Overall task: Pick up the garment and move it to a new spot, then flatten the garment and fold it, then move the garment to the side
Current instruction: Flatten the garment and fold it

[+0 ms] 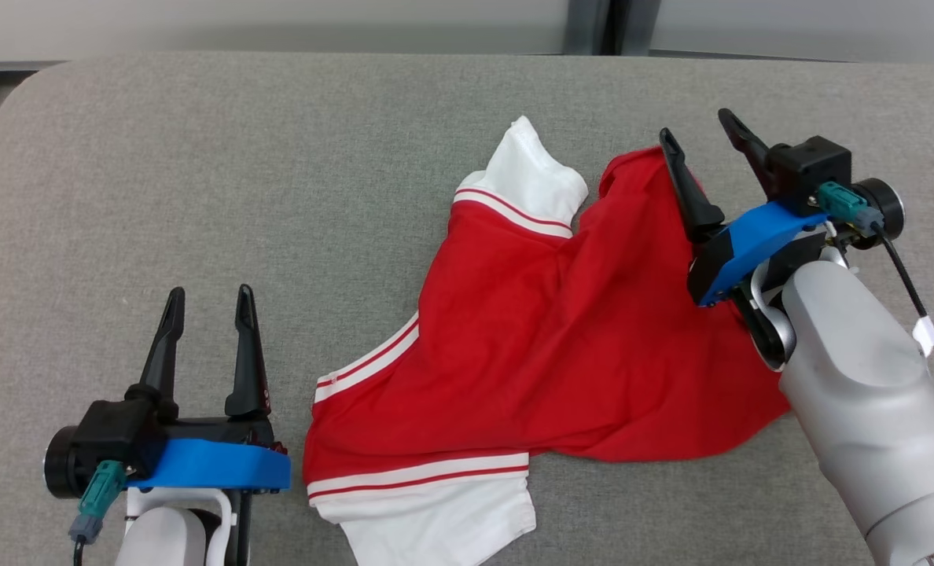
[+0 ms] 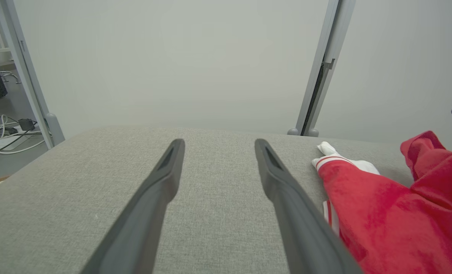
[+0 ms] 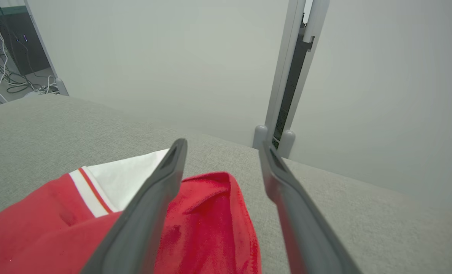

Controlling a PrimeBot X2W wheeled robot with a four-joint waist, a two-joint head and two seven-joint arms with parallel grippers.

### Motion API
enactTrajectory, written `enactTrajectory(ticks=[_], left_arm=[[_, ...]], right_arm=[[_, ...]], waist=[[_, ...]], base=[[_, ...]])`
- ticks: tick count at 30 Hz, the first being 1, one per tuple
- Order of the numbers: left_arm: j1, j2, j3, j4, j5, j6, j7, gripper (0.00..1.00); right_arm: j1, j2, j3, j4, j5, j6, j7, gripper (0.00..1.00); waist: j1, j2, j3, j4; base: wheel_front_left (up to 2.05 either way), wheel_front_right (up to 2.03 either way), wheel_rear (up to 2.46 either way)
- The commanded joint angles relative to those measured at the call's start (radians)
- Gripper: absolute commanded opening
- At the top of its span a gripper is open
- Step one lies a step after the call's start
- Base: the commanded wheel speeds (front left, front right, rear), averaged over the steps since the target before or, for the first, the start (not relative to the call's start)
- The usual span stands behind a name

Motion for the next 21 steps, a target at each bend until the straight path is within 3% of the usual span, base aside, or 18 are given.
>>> enactTrajectory(ticks=[1,9,21], left_arm=[[0.015,0.003,0.011,0.003,0.007,0.001,-0.002,1.00],[0.063,0.003,0.059,0.001,0.040,-0.013,-0.003,1.00],[0.132,0.003,0.093,-0.001,0.059,-0.029,-0.003,1.00]], right_arm=[[0.026,-0.009,-0.015,-0.016,0.007,-0.001,-0.004,1.00],[0.253,-0.027,-0.176,-0.322,-0.019,-0.001,-0.005,1.00],[0.672,0.063,-0.337,-0.678,-0.062,-0.001,-0.005,1.00]], waist=[[-0.0001,0.0000,-0.018,-0.019],[-0.0001,0.0000,-0.086,-0.085],[-0.0001,0.0000,-0.167,-0.127]], base=[[0.00,0.00,0.00],[0.00,0.00,0.00],[0.00,0.00,0.00]])
